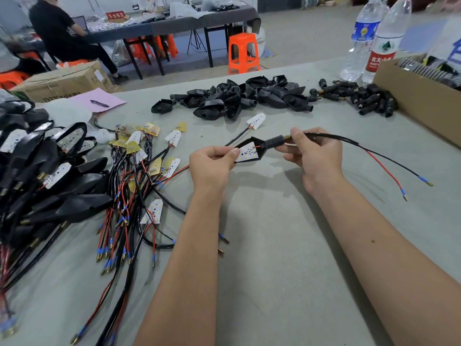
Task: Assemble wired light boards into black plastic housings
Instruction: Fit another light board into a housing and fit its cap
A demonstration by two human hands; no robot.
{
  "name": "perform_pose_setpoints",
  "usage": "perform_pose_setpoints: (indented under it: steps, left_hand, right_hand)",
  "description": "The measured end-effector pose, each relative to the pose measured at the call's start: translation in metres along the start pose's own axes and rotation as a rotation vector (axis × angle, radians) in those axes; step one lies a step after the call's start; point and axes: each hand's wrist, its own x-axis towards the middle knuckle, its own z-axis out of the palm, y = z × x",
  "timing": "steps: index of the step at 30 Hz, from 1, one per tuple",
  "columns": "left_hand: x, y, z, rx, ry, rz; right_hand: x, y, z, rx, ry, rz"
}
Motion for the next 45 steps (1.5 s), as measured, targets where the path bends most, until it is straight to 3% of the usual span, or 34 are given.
perform_pose_setpoints:
  steps: [6, 11, 20, 31, 41, 45]
  left_hand:
    - [0.0, 0.003, -0.002, -0.035, -0.021, -0.011]
    - [-0.001, 0.006, -0.006, -0.068, -0.021, -0.033]
    - [-0.001, 0.008, -0.012, -0.102, -0.094, -0.064]
    - [0.001, 0.01, -0.014, -0.142, -0.11, -0.114]
    - [-0.007, 0.016, -0.004, -0.3, -0.064, -0.194]
    - [-0.005, 0.008, 0.004, -0.162, 0.137, -0.073]
  right_hand:
    - [-0.001, -0.004, -0.002, 0.029, -0.099, 0.041]
    - [0.0, -0.003, -0.001, 0.107, -0.097, 0.071]
    - [0.0, -0.001, -0.001, -0.04, -0.091, -0.003]
    - [0.0, -0.001, -0.003, 0.024, -0.119, 0.02]
    - [-0.001, 0.002, -0.002, -0.01, -0.278, -0.011]
    - [-0.001, 0.003, -0.003, 0.009, -0.26, -0.019]
